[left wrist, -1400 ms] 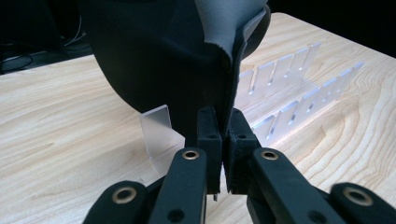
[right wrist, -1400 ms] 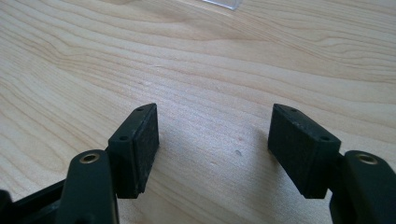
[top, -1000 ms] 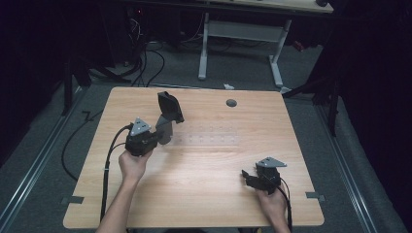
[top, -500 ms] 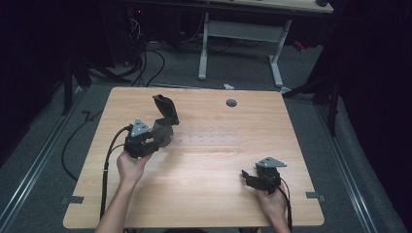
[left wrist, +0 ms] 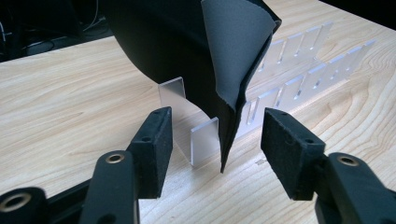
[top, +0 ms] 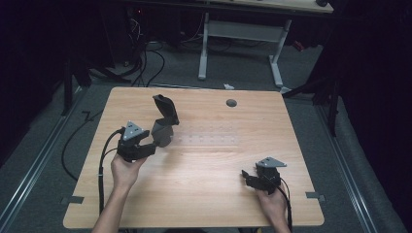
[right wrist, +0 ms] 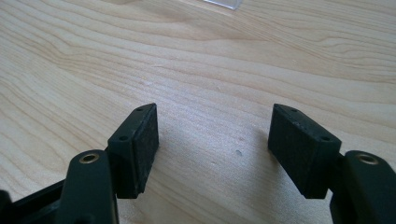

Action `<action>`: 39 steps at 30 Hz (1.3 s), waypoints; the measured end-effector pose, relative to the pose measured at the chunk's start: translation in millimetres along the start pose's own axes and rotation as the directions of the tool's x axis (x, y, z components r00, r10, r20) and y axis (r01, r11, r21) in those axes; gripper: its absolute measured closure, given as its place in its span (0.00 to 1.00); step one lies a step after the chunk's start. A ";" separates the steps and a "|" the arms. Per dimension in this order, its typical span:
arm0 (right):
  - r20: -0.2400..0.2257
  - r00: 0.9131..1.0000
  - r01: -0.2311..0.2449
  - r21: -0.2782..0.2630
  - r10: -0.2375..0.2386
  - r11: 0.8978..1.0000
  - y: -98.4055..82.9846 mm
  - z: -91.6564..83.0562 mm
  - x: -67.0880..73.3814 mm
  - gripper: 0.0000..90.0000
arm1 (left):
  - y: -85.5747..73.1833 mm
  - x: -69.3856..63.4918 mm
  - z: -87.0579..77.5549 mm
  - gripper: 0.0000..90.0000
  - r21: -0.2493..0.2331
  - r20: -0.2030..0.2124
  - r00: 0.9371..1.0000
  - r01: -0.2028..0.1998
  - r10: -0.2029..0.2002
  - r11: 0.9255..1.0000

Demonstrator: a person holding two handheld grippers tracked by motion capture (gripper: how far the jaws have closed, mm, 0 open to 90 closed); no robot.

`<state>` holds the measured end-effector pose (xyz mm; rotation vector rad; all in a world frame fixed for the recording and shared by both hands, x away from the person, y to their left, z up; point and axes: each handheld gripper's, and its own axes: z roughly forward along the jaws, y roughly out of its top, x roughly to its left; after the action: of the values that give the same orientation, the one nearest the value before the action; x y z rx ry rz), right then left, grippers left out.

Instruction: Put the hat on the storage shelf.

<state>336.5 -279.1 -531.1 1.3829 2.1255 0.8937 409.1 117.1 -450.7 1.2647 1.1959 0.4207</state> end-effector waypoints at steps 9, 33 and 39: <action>0.000 1.000 0.000 0.000 0.000 1.000 0.0 0.0 0.0 0.38 | 2.7 1.6 -12.2 0.46 -0.010 0.003 1.000 0.010 -0.010 1.000; 0.000 1.000 -0.003 0.001 0.003 1.000 0.0 0.0 0.2 0.38 | 2.4 2.1 -37.0 0.46 -0.045 -0.017 0.999 0.044 -0.045 0.998; 0.000 1.000 -0.003 0.001 0.003 1.000 0.0 0.0 0.2 0.37 | 0.0 3.3 -45.5 0.46 -0.059 -0.014 0.998 0.053 -0.054 0.997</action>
<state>336.4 -278.9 -531.1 1.3865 2.1243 0.8942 371.5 142.4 -445.3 1.1788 1.2193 0.4239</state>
